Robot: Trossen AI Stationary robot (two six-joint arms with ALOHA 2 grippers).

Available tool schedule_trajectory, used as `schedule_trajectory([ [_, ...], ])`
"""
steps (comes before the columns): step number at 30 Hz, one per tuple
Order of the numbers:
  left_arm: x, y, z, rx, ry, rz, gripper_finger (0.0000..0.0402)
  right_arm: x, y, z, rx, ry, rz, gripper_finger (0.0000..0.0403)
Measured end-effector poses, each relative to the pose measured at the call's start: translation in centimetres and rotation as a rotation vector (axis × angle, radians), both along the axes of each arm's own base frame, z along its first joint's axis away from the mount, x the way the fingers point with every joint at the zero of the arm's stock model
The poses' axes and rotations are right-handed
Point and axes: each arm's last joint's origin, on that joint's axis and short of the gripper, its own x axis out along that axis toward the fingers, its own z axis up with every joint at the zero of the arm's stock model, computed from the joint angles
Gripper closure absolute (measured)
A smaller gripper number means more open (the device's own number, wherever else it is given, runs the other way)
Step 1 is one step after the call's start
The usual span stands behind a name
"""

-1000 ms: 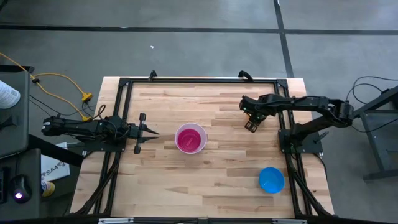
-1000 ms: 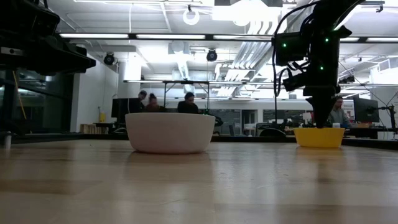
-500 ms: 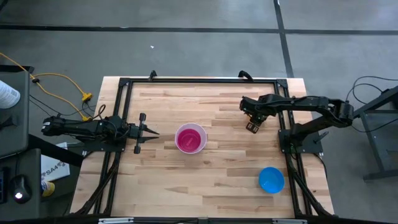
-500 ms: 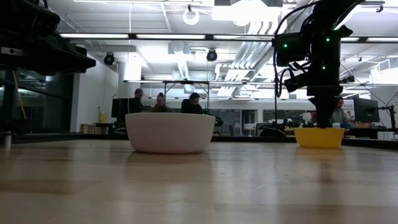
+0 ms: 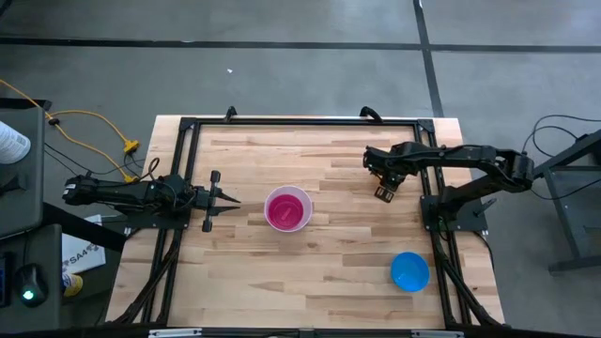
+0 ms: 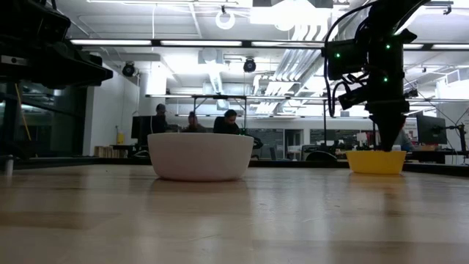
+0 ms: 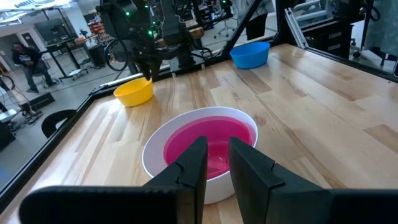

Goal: Nest bowls inside each other
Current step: Stack the yellow bowl on the red bowl

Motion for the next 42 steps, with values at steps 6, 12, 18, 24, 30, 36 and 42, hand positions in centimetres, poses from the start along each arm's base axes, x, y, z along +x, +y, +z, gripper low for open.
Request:
schedule_trajectory([
  [6,0.0,0.0,0.0,0.0,0.0,0.0,0.0336,0.32,0.09,-0.6,0.02,0.026,0.009,0.0305],
  [12,0.0,0.0,0.0,0.0,0.0,0.0,0.0336,0.52,-0.01,-0.79,0.015,0.026,0.024,0.0305],
  [18,0.0,0.0,0.0,0.0,0.0,0.0,0.0336,0.52,-0.07,-0.78,-0.003,0.031,0.028,0.0311],
  [24,0.0,0.0,-0.01,0.0,0.0,0.0,0.0336,0.71,-0.14,-0.77,-0.012,0.014,0.037,0.0349],
  [30,0.0,0.0,0.0,0.0,0.0,0.0,0.0336,0.77,-0.16,-0.77,-0.011,0.011,0.058,0.0392],
  [36,0.0,0.0,-0.01,0.0,0.0,0.0,0.0336,0.77,-0.15,-0.77,-0.007,0.015,0.077,0.0399],
  [42,0.0,0.0,0.0,0.0,0.0,0.0,0.0336,0.77,-0.15,-0.77,-0.006,0.018,0.095,0.0399],
])
